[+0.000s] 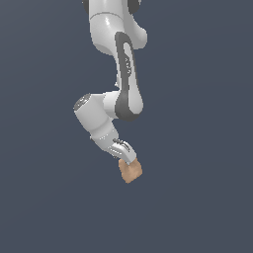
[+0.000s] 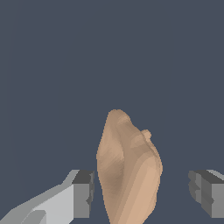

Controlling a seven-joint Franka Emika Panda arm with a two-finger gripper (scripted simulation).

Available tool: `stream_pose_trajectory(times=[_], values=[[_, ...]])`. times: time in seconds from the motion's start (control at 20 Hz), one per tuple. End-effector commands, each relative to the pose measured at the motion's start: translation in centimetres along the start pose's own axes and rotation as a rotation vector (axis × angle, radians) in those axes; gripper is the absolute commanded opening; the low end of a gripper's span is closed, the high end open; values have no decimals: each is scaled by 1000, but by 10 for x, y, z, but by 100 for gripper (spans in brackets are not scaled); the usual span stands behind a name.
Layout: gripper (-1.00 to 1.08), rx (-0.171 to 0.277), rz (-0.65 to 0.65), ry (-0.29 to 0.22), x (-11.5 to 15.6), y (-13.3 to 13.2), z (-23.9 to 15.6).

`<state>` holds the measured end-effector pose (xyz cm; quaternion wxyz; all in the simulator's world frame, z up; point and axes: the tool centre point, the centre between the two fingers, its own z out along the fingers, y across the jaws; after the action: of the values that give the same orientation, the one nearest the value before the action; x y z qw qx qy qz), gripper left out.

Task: Pick up the object and move it to a goal position.

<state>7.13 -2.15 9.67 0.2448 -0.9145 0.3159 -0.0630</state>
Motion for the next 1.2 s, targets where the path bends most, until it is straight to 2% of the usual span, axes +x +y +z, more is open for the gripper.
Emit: stream_pose_trajectory(times=[0.0, 0.85, 0.9, 1.15], values=[[68, 9, 16, 4, 2, 1, 1], [68, 10, 20, 5, 2, 1, 31], [-100, 10, 20, 5, 2, 1, 31], [-100, 10, 20, 5, 2, 1, 31]])
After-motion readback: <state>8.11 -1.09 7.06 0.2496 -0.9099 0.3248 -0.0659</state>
